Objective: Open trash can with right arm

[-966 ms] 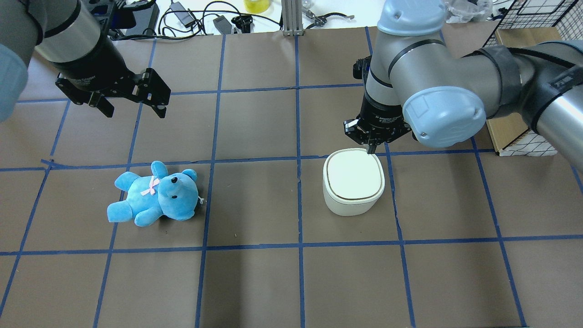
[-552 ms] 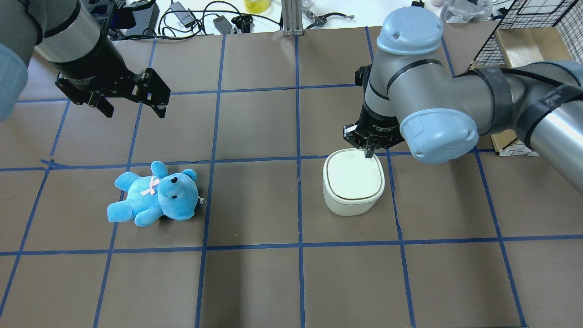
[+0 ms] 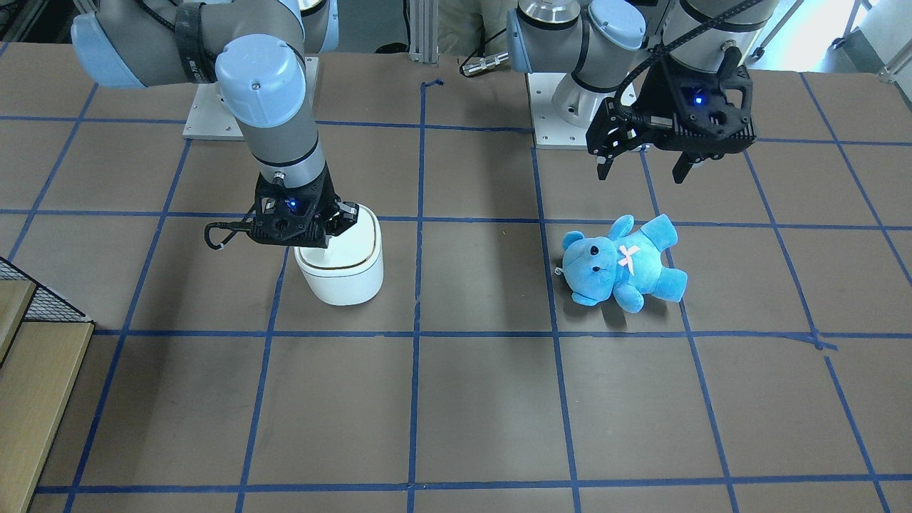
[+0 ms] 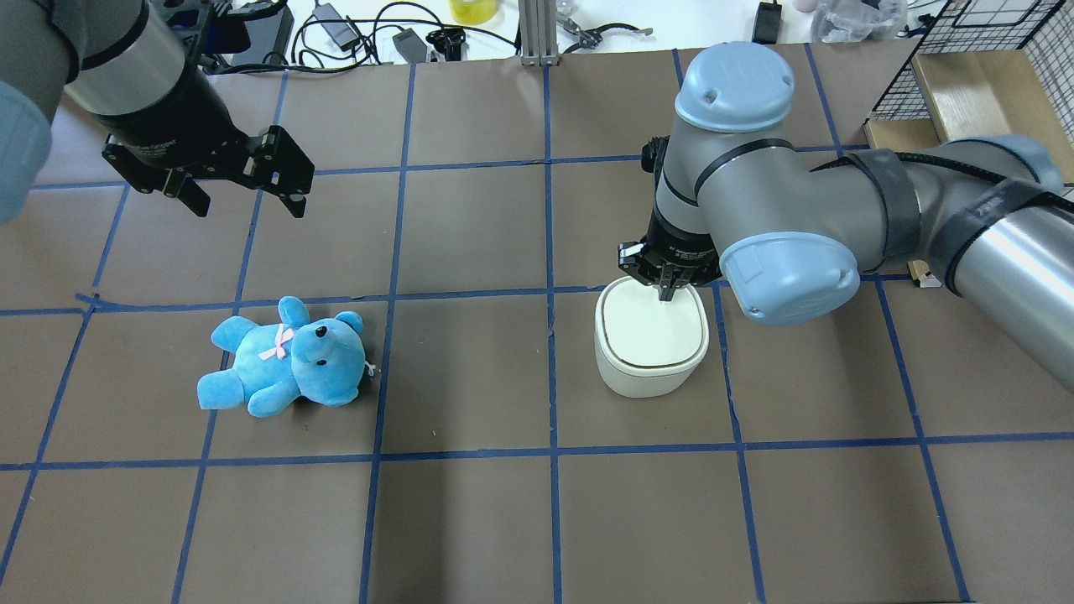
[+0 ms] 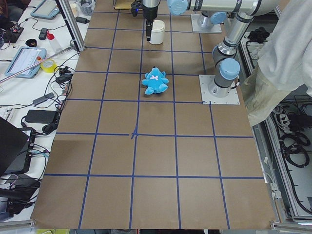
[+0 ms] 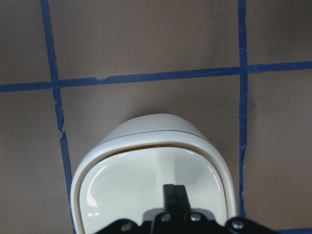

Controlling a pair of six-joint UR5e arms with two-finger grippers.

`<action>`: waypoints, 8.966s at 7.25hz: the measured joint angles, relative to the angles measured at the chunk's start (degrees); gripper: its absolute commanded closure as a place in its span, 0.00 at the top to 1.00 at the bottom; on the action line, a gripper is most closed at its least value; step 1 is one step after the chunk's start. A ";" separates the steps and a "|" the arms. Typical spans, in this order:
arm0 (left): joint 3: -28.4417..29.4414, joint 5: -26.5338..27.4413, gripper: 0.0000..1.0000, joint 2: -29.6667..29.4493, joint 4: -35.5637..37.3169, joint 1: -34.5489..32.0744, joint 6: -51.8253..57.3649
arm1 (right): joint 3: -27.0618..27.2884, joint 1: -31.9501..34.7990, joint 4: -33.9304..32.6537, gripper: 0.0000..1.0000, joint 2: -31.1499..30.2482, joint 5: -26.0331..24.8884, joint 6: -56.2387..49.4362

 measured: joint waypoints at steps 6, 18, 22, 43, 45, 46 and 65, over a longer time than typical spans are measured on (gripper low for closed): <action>0.00 0.00 1.00 0.00 0.00 0.02 0.00 | 2.15 0.06 -3.35 0.00 -1.93 -0.44 -0.24; 0.02 0.00 1.00 0.00 0.00 0.02 0.00 | 3.77 -0.03 -6.86 0.00 -2.00 -0.50 -0.45; 0.00 0.00 1.00 0.00 0.00 0.00 0.00 | -5.43 -0.17 7.52 0.00 -3.43 -0.36 -0.39; 0.00 0.00 1.00 0.00 0.00 0.01 0.00 | -24.13 -15.55 22.75 1.00 -2.66 0.05 -28.62; 0.00 0.00 1.00 0.00 0.00 0.00 0.00 | -24.14 -14.74 22.82 1.00 -2.86 0.14 -25.30; 0.00 0.00 1.00 0.00 0.00 0.00 0.00 | -24.05 -13.92 22.81 1.00 -2.91 0.11 -23.73; 0.00 0.00 1.00 0.00 0.00 0.02 0.00 | -23.57 -12.50 23.80 1.00 -2.53 0.12 -18.48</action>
